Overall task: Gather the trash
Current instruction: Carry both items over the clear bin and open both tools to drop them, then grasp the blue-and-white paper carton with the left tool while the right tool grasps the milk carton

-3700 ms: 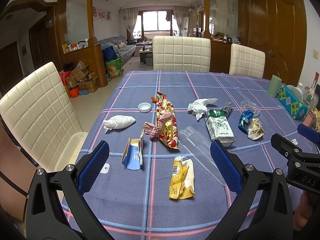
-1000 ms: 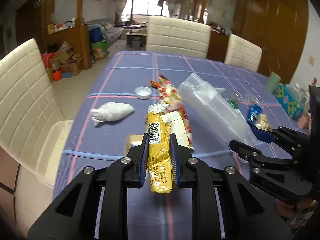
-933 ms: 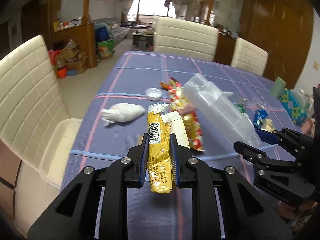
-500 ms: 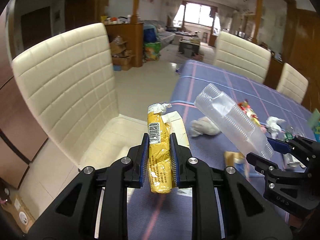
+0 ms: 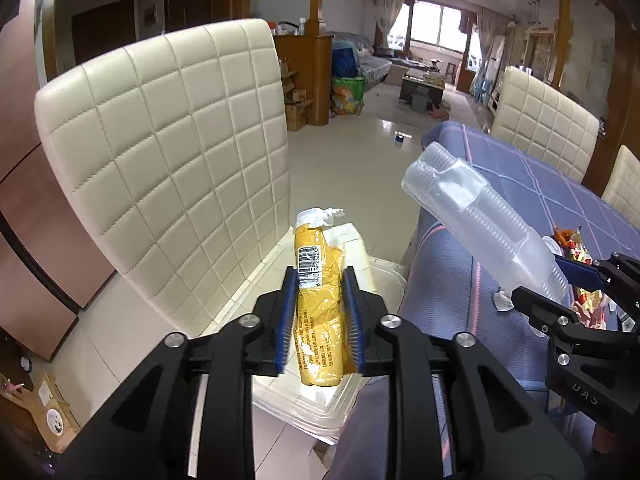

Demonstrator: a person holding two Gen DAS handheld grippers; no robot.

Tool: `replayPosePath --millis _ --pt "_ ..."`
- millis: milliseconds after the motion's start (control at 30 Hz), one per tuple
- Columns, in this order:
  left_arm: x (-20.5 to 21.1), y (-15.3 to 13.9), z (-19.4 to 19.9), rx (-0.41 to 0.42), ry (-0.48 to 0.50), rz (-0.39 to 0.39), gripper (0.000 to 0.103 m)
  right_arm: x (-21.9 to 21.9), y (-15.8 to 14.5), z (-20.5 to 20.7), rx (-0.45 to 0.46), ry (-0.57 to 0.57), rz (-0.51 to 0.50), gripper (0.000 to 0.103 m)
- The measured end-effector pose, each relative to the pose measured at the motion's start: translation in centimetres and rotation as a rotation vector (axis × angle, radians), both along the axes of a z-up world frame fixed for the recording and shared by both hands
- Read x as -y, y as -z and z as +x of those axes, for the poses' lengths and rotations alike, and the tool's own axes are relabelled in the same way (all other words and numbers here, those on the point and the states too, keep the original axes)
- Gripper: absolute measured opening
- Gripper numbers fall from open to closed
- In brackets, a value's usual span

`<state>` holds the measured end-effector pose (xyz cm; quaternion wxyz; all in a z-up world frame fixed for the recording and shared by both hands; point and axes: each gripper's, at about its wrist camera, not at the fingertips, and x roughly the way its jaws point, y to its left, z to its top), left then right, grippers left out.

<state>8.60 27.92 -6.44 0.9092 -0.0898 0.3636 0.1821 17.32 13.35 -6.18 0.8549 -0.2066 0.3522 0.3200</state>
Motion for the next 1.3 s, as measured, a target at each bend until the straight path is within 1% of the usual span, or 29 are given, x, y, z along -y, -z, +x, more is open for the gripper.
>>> replayPosePath --millis 33,67,100,133,200,267,367,500,600,667,733,900,1000,1167,1300 --pt "-0.1 0.1 0.2 -0.002 -0.002 -0.004 0.078 -0.3 0.1 0.2 -0.001 -0.001 -0.003 0.044" --pt "-0.3 0.2 0.3 0.003 -0.016 0.000 0.097 -0.6 0.3 0.3 -0.003 -0.003 -0.008 0.044" --pt "-0.5 0.2 0.0 0.034 -0.037 0.009 0.098 -0.8 0.5 0.4 -0.004 -0.004 -0.013 0.044" --pt "-0.6 0.2 0.0 0.039 -0.040 0.013 0.098 -1.1 0.7 0.5 -0.007 -0.007 -0.019 0.044" --pt "-0.7 0.2 -0.1 0.039 -0.042 0.026 0.099 -1.6 1.2 0.7 -0.014 -0.012 -0.035 0.044" --pt "-0.9 0.4 -0.3 0.034 -0.067 0.049 0.099 -2.3 1.7 0.9 -0.023 -0.020 -0.046 0.044" --pt "-1.3 0.7 -0.9 0.025 -0.086 0.054 0.099 -3.1 2.1 0.8 -0.046 -0.044 -0.048 0.044" --pt "-1.9 0.6 -2.3 0.031 -0.125 0.064 0.099 -4.1 2.4 0.0 -0.036 -0.080 -0.063 0.048" --pt "-2.4 0.3 -3.0 0.038 -0.144 0.064 0.099 -4.5 2.3 -0.6 -0.029 -0.100 -0.061 0.055" --pt "-2.6 0.0 -3.4 0.044 -0.150 0.055 0.099 -4.4 2.1 -0.7 -0.017 -0.089 -0.066 0.068" --pt "-2.5 -0.3 -3.7 0.051 -0.147 0.043 0.099 -4.1 1.8 -0.8 0.010 -0.071 -0.071 0.070" --pt "-0.9 -1.1 -3.6 0.056 -0.104 0.054 0.099 -1.8 1.2 -0.9 -0.033 -0.044 -0.046 0.070" --pt "0.5 -1.4 -3.5 0.058 -0.063 0.045 0.099 0.0 0.6 -1.4 -0.012 -0.018 -0.047 0.070" --pt "4.4 -2.1 -2.9 0.050 0.047 0.014 0.099 4.2 -0.3 -2.1 -0.009 0.060 -0.050 0.070" --pt "8.5 -2.1 -2.1 0.023 0.133 0.020 0.099 8.5 -0.9 -2.4 -0.025 0.145 -0.021 0.070"
